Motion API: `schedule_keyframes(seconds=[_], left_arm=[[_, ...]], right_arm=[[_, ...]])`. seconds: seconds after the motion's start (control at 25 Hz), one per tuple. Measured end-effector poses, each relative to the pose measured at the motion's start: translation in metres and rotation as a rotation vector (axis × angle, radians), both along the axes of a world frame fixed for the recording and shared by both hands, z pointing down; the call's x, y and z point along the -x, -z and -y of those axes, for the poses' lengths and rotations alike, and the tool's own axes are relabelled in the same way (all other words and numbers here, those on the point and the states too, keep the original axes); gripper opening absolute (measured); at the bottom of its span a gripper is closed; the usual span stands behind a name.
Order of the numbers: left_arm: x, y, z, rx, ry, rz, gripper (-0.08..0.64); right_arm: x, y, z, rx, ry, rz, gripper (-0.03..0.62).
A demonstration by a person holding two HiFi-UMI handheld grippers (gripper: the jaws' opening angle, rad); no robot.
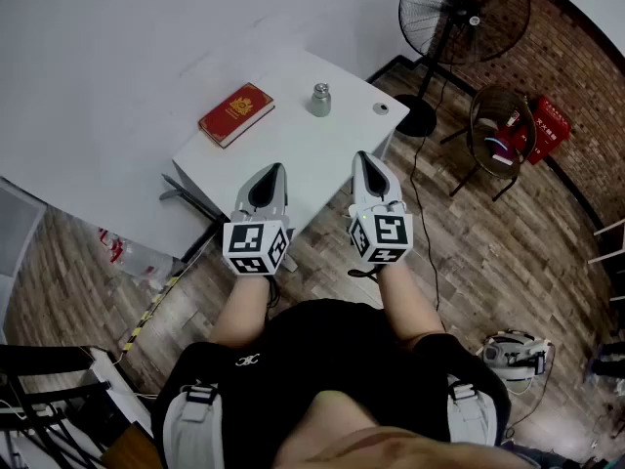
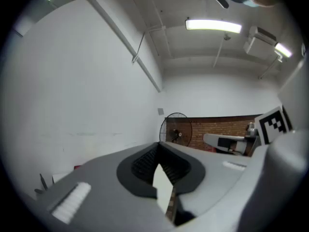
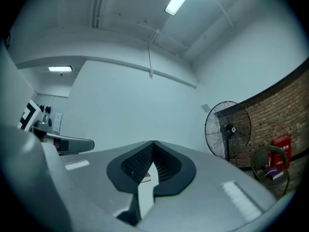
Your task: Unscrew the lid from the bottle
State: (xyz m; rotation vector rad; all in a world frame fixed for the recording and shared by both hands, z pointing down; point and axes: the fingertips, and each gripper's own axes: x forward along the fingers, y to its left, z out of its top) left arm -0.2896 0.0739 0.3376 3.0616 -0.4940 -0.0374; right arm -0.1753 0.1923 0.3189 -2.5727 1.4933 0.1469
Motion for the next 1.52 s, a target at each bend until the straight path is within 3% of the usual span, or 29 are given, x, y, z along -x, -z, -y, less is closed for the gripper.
schedule_keyframes(seconds=[0.56, 0.8, 1.2, 1.52], left_arm=[[-0.021, -0.008, -0.044, 0.005, 0.036, 0.016, 0.054], [-0.039, -0.013, -0.04, 0.027, 0.037, 0.016, 0.054], [-0.105, -0.024, -0.02, 0.013, -0.005, 0.021, 0.054], [-0.185, -0.041, 0.016, 0.039, 0.005, 0.063, 0.054]], right_arm=[[-0.022, -0.007, -0.042, 0.001, 0.045, 0.009, 0.002], [-0.039, -0.011, -0.043, 0.003, 0.041, 0.005, 0.002], [-0.088, -0.023, -0.017, 0.023, 0.037, -0.044, 0.002], [-0.162, -0.03, 0.023, 0.046, 0.078, -0.038, 0.002]])
